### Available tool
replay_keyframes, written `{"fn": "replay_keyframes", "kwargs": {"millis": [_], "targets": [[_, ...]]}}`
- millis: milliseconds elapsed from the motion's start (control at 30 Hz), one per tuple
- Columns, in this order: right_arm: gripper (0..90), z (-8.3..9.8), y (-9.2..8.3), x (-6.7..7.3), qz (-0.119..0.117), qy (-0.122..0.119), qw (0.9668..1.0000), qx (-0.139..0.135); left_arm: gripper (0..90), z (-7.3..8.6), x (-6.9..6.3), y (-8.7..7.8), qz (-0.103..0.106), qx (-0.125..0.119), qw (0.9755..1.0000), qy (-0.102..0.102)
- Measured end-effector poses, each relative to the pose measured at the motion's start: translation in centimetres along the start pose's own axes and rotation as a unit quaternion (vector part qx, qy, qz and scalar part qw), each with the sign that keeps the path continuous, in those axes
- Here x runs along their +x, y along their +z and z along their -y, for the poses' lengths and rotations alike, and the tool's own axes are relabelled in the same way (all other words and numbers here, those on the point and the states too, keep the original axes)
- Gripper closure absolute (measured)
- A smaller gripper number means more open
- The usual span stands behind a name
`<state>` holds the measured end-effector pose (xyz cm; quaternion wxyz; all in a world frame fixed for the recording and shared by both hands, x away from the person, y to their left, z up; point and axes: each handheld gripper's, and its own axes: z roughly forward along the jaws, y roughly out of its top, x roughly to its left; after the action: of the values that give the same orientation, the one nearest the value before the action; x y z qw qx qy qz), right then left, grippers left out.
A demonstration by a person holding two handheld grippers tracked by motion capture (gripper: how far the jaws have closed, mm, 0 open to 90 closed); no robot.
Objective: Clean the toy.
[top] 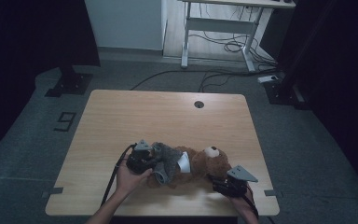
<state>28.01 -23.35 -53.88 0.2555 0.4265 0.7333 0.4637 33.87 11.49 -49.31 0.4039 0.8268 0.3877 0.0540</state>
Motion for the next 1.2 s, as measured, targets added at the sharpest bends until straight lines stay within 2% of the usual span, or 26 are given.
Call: {"fn": "replay_keyframes", "kwargs": {"millis": [133,300,433,667,833,900,967,1133,1200], "targets": [[24.7,0.2,-0.3,0.4,-0.001,-0.021,0.9997,0.014,78.8,0.5,-0.2,0.3,0.004,0.001,1.0,-0.002],[27.2,0.0,0.8,1.0,0.022,-0.019,0.9996,0.007,78.6,0.0,0.2,1.6,-0.003,0.001,0.9999,-0.013],[28.5,-0.5,2.2,0.9,0.046,-0.016,0.9988,0.002,78.5,-0.8,1.5,2.7,-0.002,-0.007,0.9995,-0.032],[29.2,-1.7,5.2,0.3,0.087,-0.026,0.9958,-0.001,78.7,-3.3,3.6,4.1,-0.039,-0.01,0.9988,-0.029],[29.1,-3.1,7.9,-0.4,0.109,-0.03,0.9936,0.0,78.5,-4.7,5.7,4.7,-0.053,-0.021,0.9972,-0.049],[28.8,-3.5,8.8,-0.7,0.11,-0.026,0.9936,-0.001,78.3,-5.0,6.5,4.7,-0.055,-0.027,0.9962,-0.062],[27.7,-3.7,9.1,-1.0,0.109,-0.024,0.9938,-0.001,78.3,-5.1,6.8,4.6,-0.054,-0.03,0.9959,-0.066],[21.2,-3.5,8.5,-1.3,0.101,-0.022,0.9946,-0.008,78.3,-4.9,7.1,2.9,-0.045,-0.046,0.9952,-0.074],[17.7,-3.3,8.1,-1.4,0.1,-0.021,0.9948,-0.009,78.2,-4.8,7.0,2.0,-0.043,-0.051,0.9953,-0.071]]}}
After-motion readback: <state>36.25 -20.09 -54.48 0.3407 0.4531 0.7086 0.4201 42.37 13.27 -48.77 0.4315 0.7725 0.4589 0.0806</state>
